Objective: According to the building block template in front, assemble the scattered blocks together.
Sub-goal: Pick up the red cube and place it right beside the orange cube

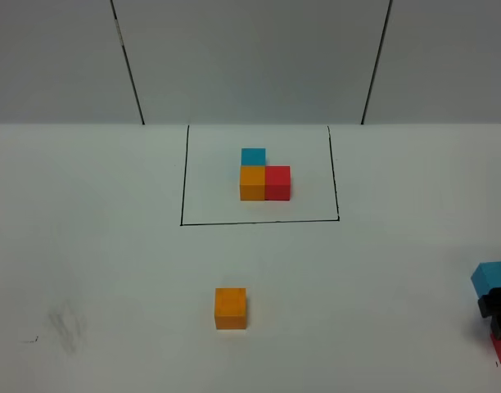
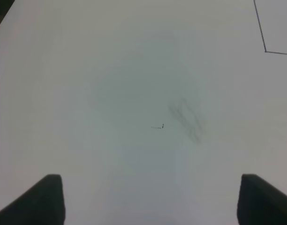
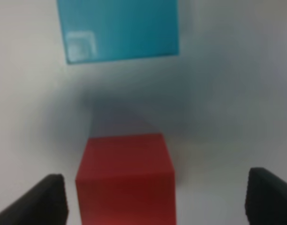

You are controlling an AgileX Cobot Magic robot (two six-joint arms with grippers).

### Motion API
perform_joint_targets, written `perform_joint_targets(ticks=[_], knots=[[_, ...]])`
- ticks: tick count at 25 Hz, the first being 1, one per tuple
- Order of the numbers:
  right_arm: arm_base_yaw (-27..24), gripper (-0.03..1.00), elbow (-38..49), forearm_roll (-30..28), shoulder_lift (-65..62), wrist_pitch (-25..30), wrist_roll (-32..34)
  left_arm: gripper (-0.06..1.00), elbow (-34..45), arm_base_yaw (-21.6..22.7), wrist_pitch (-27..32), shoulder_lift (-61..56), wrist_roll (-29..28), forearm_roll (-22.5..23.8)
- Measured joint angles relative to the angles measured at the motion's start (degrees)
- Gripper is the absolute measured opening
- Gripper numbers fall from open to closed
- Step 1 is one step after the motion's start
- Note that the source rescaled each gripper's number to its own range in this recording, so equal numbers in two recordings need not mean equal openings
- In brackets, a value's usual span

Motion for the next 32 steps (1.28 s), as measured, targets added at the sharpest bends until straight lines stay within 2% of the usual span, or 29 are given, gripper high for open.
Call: perform_joint_targets(ticks=[5,9,13,16,21,25,28,32], knots=[[0.0,0.61,2.4,0.1,0.5,-3.1,0.7,0.63,0.0,0.0,0.0,0.0,0.0,0.0],[0.0,0.51,4.7,0.2,0.5,-5.9,1.0,0.63,0.0,0.0,0.0,0.0,0.0,0.0],[0.0,0.32,5.3,1.1,0.7,-7.2,0.9,0.63,0.0,0.0,0.0,0.0,0.0,0.0],[0.0,0.02,5.4,1.4,1.2,-8.7,0.1,0.63,0.0,0.0,0.0,0.0,0.0,0.0],[0.0,0.01,5.1,1.5,1.4,-8.9,-1.8,0.63,0.0,0.0,0.0,0.0,0.1,0.0],[2.3,0.01,2.8,1.5,0.3,-0.8,-5.8,0.63,0.0,0.0,0.0,0.0,0.2,0.0],[7.1,0.01,-0.8,2.2,-2.4,6.6,-9.6,0.63,0.0,0.0,0.0,0.0,0.2,0.0],[16.6,0.01,-6.9,2.1,-4.8,9.0,-16.5,0.63,0.0,0.0,0.0,0.0,0.2,0.0]])
